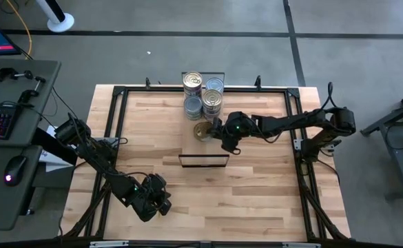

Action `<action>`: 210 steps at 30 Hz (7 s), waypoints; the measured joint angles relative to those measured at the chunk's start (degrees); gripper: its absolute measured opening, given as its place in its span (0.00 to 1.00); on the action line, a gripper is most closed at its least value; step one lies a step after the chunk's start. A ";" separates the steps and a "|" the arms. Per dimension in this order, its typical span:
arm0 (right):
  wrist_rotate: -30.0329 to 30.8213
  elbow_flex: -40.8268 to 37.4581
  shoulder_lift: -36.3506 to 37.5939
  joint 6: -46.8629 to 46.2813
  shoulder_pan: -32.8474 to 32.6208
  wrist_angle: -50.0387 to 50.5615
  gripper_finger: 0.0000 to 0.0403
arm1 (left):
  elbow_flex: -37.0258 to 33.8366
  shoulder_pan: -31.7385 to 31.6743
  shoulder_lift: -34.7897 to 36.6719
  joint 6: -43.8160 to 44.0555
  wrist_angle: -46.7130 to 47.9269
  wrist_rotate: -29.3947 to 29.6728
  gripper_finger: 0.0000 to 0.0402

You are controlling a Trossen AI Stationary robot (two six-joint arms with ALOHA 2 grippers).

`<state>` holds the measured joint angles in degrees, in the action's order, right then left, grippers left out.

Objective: Stack canned seafood by type on shelf
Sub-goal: Stack the green tuna can on top of the green tuna can on the shelf, then return to Home Position

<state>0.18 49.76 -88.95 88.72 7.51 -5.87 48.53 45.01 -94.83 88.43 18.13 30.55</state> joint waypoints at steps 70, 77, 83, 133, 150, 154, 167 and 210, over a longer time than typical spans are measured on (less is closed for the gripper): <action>-3.04 0.07 -6.24 -12.00 -0.75 -1.77 0.00 | -0.02 0.07 0.00 -3.00 0.47 -3.45 0.00; -1.27 0.04 -6.43 -15.40 -0.76 -4.98 0.00 | -0.02 0.07 0.00 -1.65 0.20 -3.45 0.00; 0.75 0.04 -6.40 -16.78 -0.79 -6.10 0.00 | -0.02 0.15 0.00 -2.57 0.01 -3.44 0.00; 8.52 0.04 34.83 -145.75 -25.96 44.49 0.00 | -47.74 -32.40 94.58 -69.14 -23.69 -16.75 0.00; 17.20 -3.44 42.01 -133.14 -26.23 52.36 0.00 | -47.74 -48.39 93.64 -64.48 -18.36 -29.00 0.00; 12.74 -17.01 51.67 -131.21 -25.68 39.94 0.00 | -47.74 -48.39 93.05 -64.95 -18.43 -28.56 0.00; 4.34 -42.64 84.06 -113.73 -6.80 18.49 0.00 | -47.74 -48.37 92.85 -65.01 -18.43 -28.48 0.00; -6.48 -49.20 88.88 -103.71 -5.01 3.47 0.00 | -47.74 -48.35 94.62 -65.05 -18.47 -28.79 0.00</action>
<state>-6.31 0.56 -0.07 -14.98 2.50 -2.40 0.80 -3.33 -0.21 23.38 -0.34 1.76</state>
